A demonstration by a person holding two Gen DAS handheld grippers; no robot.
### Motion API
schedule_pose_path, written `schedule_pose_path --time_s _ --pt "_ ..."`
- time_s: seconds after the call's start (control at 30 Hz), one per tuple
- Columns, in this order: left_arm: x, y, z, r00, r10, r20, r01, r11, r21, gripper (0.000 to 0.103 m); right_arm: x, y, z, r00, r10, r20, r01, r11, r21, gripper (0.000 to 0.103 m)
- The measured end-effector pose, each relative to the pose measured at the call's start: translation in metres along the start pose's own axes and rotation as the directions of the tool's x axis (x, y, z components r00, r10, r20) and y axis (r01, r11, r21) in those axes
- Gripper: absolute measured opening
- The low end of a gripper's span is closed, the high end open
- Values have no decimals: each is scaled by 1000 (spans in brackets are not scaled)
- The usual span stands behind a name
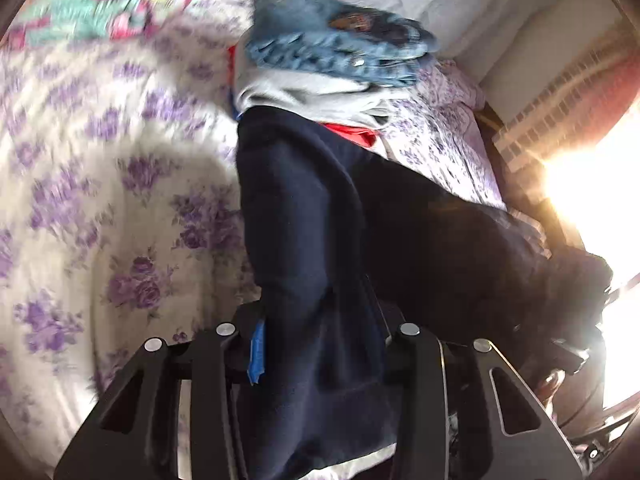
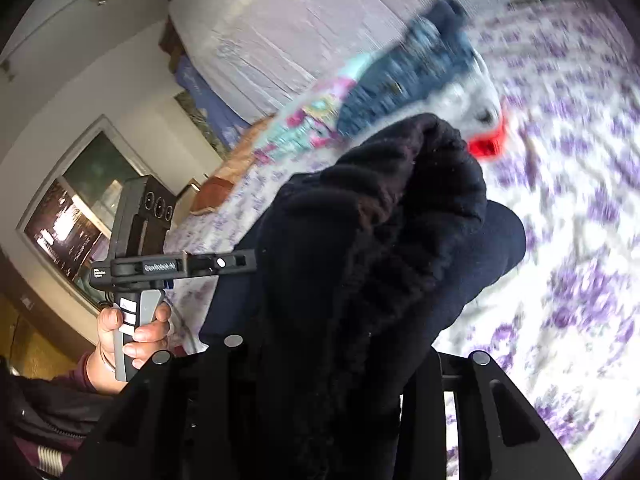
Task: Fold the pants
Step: 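Grasp the folded navy pants with both grippers and lift them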
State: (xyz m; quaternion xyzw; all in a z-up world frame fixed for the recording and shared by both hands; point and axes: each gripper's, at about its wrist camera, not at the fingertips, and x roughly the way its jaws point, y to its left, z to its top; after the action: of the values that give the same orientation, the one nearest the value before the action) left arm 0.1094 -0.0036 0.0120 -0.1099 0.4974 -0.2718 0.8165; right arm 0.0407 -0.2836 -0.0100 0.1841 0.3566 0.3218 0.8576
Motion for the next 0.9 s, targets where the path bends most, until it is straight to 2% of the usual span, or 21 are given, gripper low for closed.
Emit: schedule_pose_path --time_s 0.07,0.17,0.23,0.27,0.3,0.33,0.37,0.4,0.43,0.47,0.5,0.53,0.57,0.6,0.63,0.67,0.7,0.73,0.8,0.83,0.9 --pt "4 -11 2 1000 13 -18 -12 998 59 73 1 8 8 1000 -26 -5 26 999 -41 37" --pt "36 12 1 994 67 -85 -64 997 40 76 22 -22 7 991 -95 -97 99 995 31 37" --pt "58 29 1 991 63 -121 -62 998 14 76 39 -50 1 983 -113 -143 127 987 94 39" --pt "71 41 1 989 38 -145 -43 999 -30 80 46 -63 -2 985 -80 -153 102 985 140 45" --pt "80 49 0 987 -15 -160 3 997 -74 85 48 -78 -8 986 -17 -164 50 978 204 55" --pt "81 49 0 989 -48 -138 38 996 -78 95 51 -90 -14 984 39 -174 6 967 253 62" --pt "83 45 1 989 -64 -135 57 997 -56 97 51 -96 -18 984 90 -156 -43 959 281 63" --pt "85 42 1 988 -56 -141 51 998 -35 98 47 -97 -20 987 124 -107 -91 958 271 72" --pt "88 35 2 989 -38 -141 37 999 -5 98 46 -95 -21 984 145 -102 -115 961 253 82" --pt "89 30 3 989 -43 -145 45 999 11 95 48 -88 -20 979 160 -124 -131 968 216 88" --pt "89 23 3 988 -48 -149 54 998 35 89 50 -82 -18 974 171 -146 -142 972 188 98" --pt "87 18 4 989 -33 -145 41 998 49 80 53 -76 -16 965 191 -179 -161 973 167 100" --pt "85 12 5 991 -23 -134 31 998 59 70 55 -75 -14 962 188 -197 -157 974 164 95" --pt "80 10 5 992 -19 -123 27 998 64 65 56 -76 -12 965 169 -201 -134 975 176 59" --pt "77 9 7 994 -2 -106 9 998 67 52 52 -83 -10 975 121 -188 -78 973 219 42" --pt "68 11 7 997 13 -80 -9 999 54 35 49 -91 -9 976 142 -163 -92 956 280 40" --pt "64 12 6 998 15 -68 -12 999 43 31 42 -92 -10 980 139 -140 -93 951 296 37" --pt "56 16 6 998 -11 -59 12 1000 16 27 37 -89 -12 984 114 -134 -74 958 278 36" --pt "49 19 4 998 -16 -55 16 1000 8 24 28 -64 -5 992 49 -116 -26 980 198 36" --pt "44 16 4 998 -18 -55 19 1000 13 19 22 -53 -1 994 32 -106 -14 987 163 36" --pt "31 2 3 999 -27 -39 29 999 43 19 9 -24 7 997 6 -81 1 997 77 36"
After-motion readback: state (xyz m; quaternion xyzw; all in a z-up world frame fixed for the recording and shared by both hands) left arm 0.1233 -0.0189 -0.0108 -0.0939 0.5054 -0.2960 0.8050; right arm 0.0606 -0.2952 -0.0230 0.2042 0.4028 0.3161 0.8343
